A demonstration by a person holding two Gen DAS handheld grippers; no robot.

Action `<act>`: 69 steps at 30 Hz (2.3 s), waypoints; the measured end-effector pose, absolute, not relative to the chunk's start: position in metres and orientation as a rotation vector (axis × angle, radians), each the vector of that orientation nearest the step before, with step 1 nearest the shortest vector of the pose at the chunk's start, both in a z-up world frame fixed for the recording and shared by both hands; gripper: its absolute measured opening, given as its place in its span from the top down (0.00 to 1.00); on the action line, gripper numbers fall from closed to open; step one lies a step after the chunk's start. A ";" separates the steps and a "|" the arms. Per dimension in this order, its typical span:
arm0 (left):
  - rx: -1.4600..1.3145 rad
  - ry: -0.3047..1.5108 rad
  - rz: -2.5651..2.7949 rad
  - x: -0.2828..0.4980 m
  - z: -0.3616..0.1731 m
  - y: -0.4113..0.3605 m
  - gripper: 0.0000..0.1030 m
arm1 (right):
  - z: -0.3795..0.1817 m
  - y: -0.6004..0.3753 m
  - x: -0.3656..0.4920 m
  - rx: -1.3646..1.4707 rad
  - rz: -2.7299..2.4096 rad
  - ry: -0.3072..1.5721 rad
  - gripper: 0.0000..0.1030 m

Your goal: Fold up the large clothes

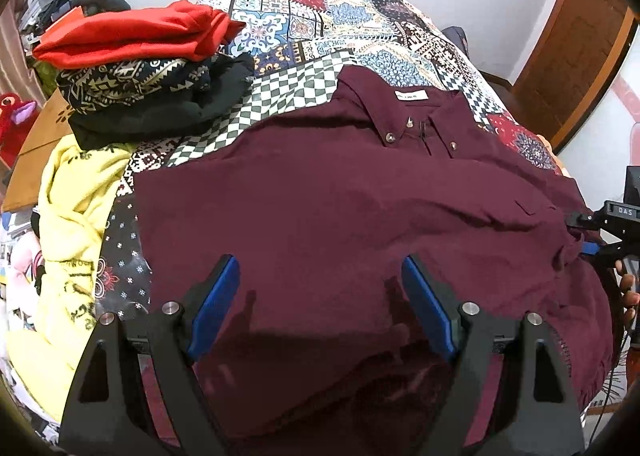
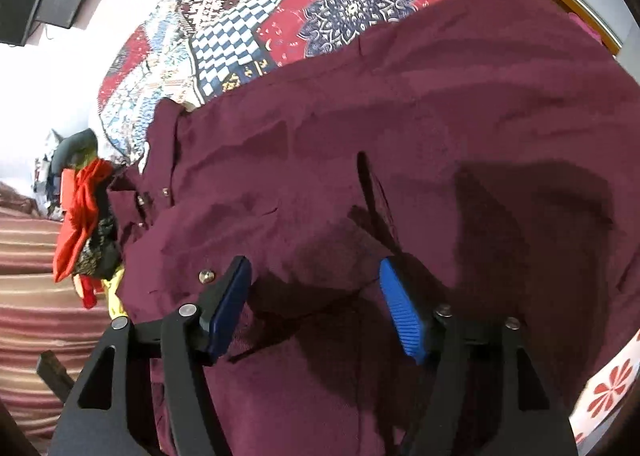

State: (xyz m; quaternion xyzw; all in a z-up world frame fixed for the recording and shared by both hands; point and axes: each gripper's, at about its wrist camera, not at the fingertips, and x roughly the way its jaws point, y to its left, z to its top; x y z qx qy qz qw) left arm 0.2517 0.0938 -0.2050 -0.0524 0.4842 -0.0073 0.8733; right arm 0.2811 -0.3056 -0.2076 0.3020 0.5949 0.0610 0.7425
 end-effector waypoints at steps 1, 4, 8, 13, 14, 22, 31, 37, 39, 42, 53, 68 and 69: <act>-0.110 1.013 -0.015 0.251 -0.206 0.093 0.20 | -0.207 -0.304 0.282 0.654 0.126 1.297 0.37; -0.116 1.017 -0.021 0.247 -0.210 0.095 0.20 | -0.205 -0.300 0.284 0.630 0.109 1.262 0.44; -0.103 1.017 -0.001 0.243 -0.210 0.101 0.20 | -0.190 -0.296 0.290 0.616 0.162 1.208 0.79; -0.101 0.997 0.036 0.243 -0.200 0.112 0.20 | -0.152 -0.293 0.301 0.532 0.189 1.087 0.85; -0.099 0.989 0.044 0.243 -0.197 0.114 0.20 | -0.140 -0.295 0.303 0.521 0.202 1.052 0.92; -0.098 0.944 0.054 0.253 -0.175 0.117 0.20 | -0.070 -0.296 0.297 0.412 0.271 0.828 0.96; -0.105 1.069 -0.024 0.262 -0.214 0.093 0.20 | -0.156 -0.333 0.282 0.464 0.174 1.006 0.96; -0.061 1.119 -0.054 0.259 -0.232 0.077 0.20 | -0.196 -0.348 0.265 0.502 0.140 1.108 0.97; -0.057 1.122 -0.055 0.259 -0.231 0.076 0.20 | -0.198 -0.345 0.263 0.476 0.139 1.118 0.96; -0.028 1.129 -0.063 0.260 -0.231 0.074 0.20 | -0.192 -0.337 0.264 0.394 0.135 1.135 0.96; 0.047 0.980 -0.060 0.264 -0.175 0.053 0.20 | -0.123 -0.364 0.241 0.197 0.079 0.979 0.68; -0.002 0.854 -0.119 0.280 -0.144 0.002 0.19 | -0.164 -0.498 0.191 0.590 -0.225 0.999 0.45; -0.003 0.865 -0.126 0.279 -0.147 -0.001 0.19 | -0.175 -0.503 0.187 0.626 -0.245 1.022 0.45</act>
